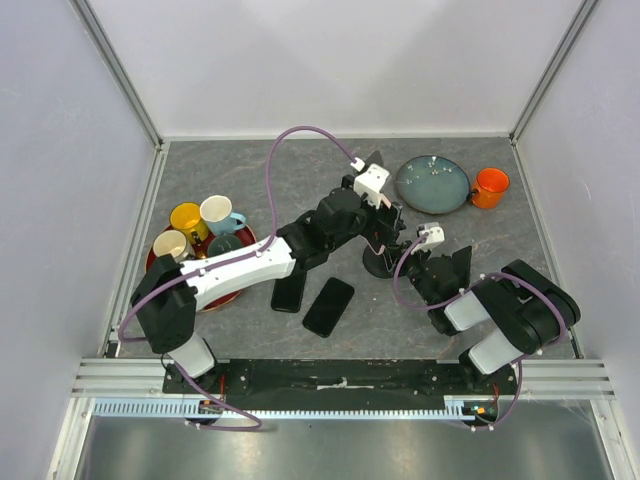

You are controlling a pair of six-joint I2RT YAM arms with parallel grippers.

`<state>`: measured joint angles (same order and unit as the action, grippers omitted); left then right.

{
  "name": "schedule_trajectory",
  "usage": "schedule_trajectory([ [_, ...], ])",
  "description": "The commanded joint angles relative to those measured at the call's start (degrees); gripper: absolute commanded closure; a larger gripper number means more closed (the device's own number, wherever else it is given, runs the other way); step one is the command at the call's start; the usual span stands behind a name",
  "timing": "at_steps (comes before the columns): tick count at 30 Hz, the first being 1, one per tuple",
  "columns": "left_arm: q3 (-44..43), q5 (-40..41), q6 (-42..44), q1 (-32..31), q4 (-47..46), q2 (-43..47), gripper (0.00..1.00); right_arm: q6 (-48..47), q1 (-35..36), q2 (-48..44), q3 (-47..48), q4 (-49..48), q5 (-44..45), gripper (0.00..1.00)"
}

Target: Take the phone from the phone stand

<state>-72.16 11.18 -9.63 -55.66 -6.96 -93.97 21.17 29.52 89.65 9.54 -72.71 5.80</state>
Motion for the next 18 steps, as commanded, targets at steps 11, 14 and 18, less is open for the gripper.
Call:
schedule_trajectory([
  [11,2.0,-4.2,1.7,1.4,-2.8,2.1,0.06,2.4,0.0,0.6,0.4,2.3,-1.5,1.0],
  [14,2.4,-5.9,0.8,1.9,-3.1,2.0,0.09,2.3,0.0,0.8,0.4,2.3,-1.8,1.0],
  [18,2.4,-7.4,0.5,2.0,-3.5,1.6,0.23,2.3,-0.1,0.8,0.5,2.3,-1.9,1.0],
])
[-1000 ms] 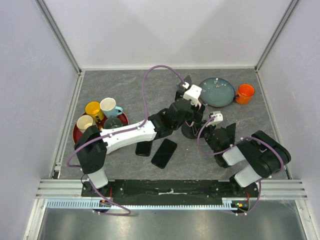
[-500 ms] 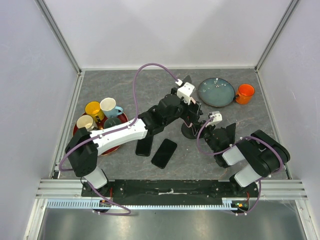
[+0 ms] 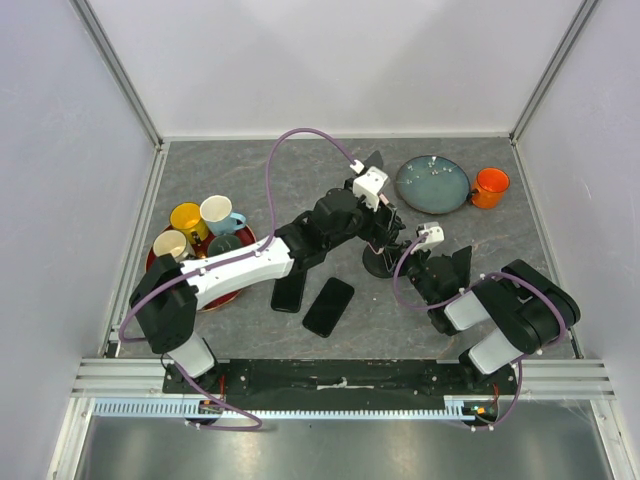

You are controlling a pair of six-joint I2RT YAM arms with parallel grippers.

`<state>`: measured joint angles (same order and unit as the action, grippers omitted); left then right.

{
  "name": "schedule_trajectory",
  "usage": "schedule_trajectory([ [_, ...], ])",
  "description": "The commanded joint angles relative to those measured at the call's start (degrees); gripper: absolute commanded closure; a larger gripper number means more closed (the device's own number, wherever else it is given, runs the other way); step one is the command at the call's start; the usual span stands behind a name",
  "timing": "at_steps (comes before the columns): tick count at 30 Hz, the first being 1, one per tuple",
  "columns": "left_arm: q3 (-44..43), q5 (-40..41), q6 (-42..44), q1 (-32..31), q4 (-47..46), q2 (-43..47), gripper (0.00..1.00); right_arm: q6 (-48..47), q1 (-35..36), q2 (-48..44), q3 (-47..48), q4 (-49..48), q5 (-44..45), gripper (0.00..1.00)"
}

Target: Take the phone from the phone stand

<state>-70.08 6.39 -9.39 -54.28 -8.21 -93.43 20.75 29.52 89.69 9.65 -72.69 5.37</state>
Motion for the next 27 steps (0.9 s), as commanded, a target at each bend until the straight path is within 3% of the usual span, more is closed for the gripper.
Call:
schedule_trajectory([
  [1,0.3,-2.7,0.3,0.6,-2.3,1.0,0.29,2.6,0.0,0.7,0.5,2.3,-1.5,1.0],
  [2,0.3,-2.9,0.3,0.6,-2.3,1.1,0.52,2.5,0.1,0.7,0.4,2.3,-1.6,1.0],
  [5,0.6,-3.3,0.5,0.8,-2.1,2.1,0.82,2.6,0.0,0.9,0.4,2.4,-1.2,1.0],
  [8,1.2,-4.5,0.5,1.8,-1.7,3.8,0.96,2.6,0.0,1.2,0.5,2.3,-1.7,1.0],
  [13,2.1,-10.6,1.0,4.8,-0.7,6.8,0.98,2.2,-0.1,1.3,0.7,2.3,-3.3,1.0],
  [22,4.0,-32.6,-0.8,15.0,1.7,12.2,0.98,1.7,-0.1,2.1,1.3,2.3,-5.0,1.0],
  [27,4.3,-38.8,-0.4,18.0,3.0,13.4,0.98,1.8,-0.1,3.2,1.8,2.2,-5.3,1.0],
])
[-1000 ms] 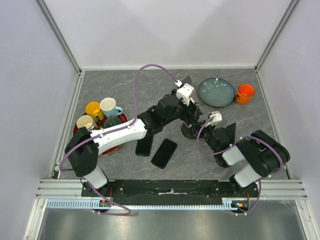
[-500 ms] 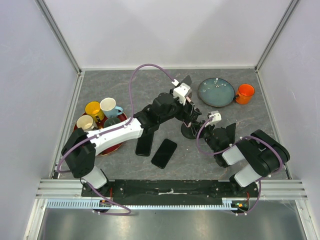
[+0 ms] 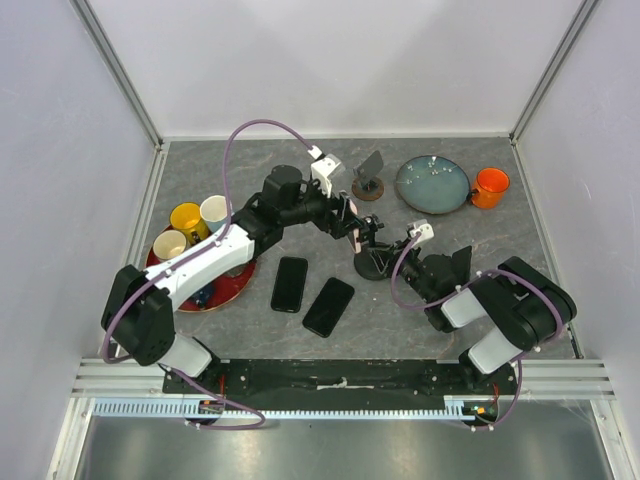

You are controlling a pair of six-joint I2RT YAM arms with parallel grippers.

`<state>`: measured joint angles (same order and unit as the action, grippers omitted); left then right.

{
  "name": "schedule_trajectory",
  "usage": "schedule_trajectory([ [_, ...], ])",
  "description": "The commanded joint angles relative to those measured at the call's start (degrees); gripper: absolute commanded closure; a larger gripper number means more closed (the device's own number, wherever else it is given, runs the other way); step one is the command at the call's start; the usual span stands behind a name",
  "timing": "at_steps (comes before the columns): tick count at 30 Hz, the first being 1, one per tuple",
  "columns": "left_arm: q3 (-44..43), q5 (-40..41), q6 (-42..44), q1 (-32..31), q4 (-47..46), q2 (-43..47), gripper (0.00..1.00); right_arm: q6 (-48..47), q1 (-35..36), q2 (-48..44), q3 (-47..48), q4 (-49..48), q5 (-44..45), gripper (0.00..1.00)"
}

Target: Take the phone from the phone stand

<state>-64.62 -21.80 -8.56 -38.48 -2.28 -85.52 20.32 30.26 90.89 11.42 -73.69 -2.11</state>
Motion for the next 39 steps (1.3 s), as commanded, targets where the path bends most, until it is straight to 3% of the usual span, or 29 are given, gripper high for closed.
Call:
schedule_trajectory([
  [1,-1.0,-11.8,-1.2,2.4,-2.8,5.9,0.98,2.3,-0.8,1.9,-0.1,3.3,2.3,1.0],
  [12,-3.0,-7.2,-5.1,4.9,-1.1,10.5,0.98,5.3,-2.0,3.6,0.9,8.7,6.0,1.0],
  [20,-5.7,-10.6,-11.2,4.9,-1.1,11.3,0.98,8.8,-4.6,6.5,2.5,12.4,5.4,1.0],
  [27,-4.2,-6.5,-11.8,3.8,-1.9,8.8,0.98,7.0,-4.5,3.9,0.4,4.9,0.8,0.99],
  [33,-2.4,-2.6,-12.0,2.4,-4.6,8.0,0.98,4.5,-4.1,-9.2,-0.3,11.2,-0.7,0.71],
  [39,-3.1,1.1,-11.3,2.2,-3.5,8.0,0.98,2.0,-2.6,-19.6,1.0,21.0,-1.4,0.5],
])
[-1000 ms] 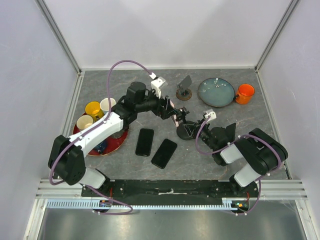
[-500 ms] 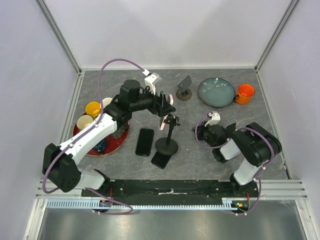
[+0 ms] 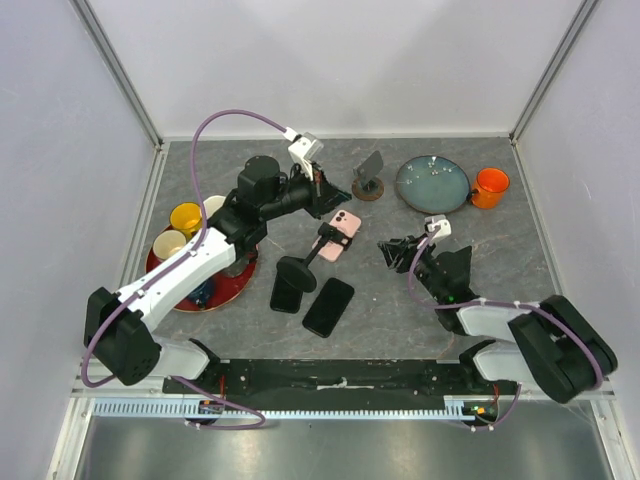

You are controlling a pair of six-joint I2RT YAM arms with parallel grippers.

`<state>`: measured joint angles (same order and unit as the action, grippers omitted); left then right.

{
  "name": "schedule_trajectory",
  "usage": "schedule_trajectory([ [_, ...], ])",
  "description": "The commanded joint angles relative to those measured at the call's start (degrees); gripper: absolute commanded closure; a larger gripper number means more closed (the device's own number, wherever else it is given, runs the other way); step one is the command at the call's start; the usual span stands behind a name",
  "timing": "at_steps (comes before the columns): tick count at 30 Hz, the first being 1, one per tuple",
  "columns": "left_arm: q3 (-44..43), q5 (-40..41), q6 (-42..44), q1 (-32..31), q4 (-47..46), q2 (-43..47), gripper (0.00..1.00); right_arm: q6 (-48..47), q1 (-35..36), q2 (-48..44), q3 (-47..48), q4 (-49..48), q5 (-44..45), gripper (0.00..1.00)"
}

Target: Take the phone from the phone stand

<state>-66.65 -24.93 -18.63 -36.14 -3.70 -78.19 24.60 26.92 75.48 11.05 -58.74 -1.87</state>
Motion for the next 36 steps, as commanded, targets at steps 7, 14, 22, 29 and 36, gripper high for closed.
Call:
schedule_trajectory([
  [7,-7.8,16.2,0.3,-0.1,14.7,-3.5,0.41,0.2,0.9,-7.0,5.7,18.7,-1.4,0.3],
  [14,-19.9,17.1,4.3,-0.3,38.0,-18.3,0.32,1.9,0.9,-9.8,8.9,29.5,0.3,0.16],
  [22,-22.4,21.8,6.9,-3.7,47.6,-28.1,0.29,-0.2,0.9,-13.1,9.9,34.9,3.6,0.12],
  [29,-22.6,28.2,7.0,-4.6,48.9,-33.9,0.32,0.1,0.8,-13.0,9.6,34.7,3.5,0.1],
  [36,-24.5,36.7,6.4,-5.3,50.6,-37.3,0.33,-0.2,0.8,-13.8,9.2,34.6,3.9,0.1],
])
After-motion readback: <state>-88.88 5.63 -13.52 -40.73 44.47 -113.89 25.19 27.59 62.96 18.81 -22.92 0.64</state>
